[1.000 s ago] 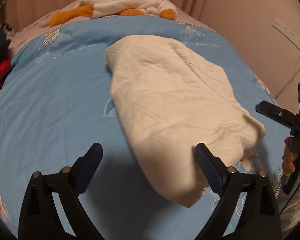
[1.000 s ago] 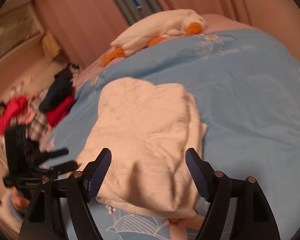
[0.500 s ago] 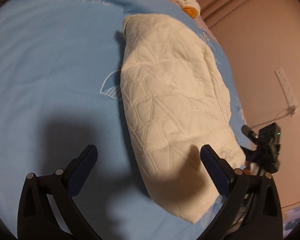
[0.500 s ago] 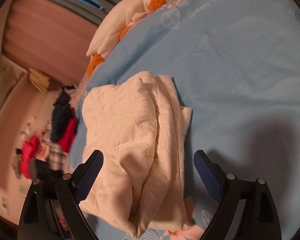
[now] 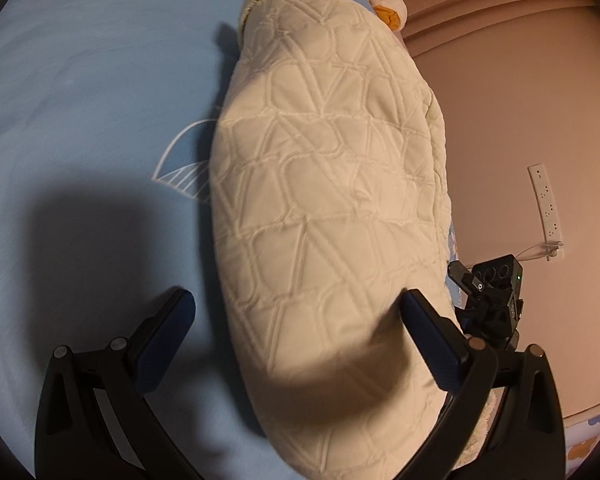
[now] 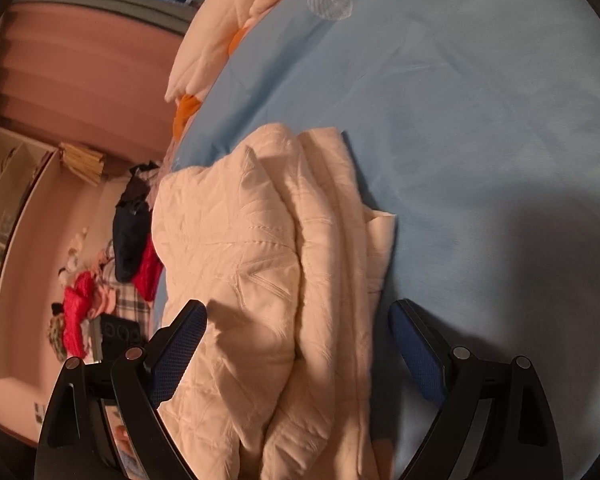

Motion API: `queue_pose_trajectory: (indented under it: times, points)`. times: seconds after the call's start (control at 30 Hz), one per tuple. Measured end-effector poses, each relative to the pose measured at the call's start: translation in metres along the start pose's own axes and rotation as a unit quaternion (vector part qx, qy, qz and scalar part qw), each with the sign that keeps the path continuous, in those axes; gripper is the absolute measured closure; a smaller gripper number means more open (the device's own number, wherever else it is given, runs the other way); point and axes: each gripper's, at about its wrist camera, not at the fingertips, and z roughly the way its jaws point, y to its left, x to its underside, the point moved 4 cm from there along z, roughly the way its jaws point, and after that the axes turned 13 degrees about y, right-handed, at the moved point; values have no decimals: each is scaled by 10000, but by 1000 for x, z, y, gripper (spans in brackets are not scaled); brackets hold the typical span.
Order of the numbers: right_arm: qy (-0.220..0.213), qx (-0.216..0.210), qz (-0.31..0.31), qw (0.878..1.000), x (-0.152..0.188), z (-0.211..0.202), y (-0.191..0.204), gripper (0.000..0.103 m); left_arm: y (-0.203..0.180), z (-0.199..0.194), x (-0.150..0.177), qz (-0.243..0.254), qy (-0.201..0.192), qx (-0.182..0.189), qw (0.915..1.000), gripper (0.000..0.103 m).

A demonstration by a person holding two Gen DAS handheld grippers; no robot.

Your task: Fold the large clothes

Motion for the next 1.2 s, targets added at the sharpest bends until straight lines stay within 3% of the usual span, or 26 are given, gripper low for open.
queue_pose_trajectory:
  times: [0.43,1.2]
  points:
    - [246,-63,-129,9996,-6,4,-4,10,-2,7,-15,151,-11,-1,9999,0]
    - [376,323,-557,9972,-10,25,15,2,-21,23,-37,492,-56,-335,9982,0]
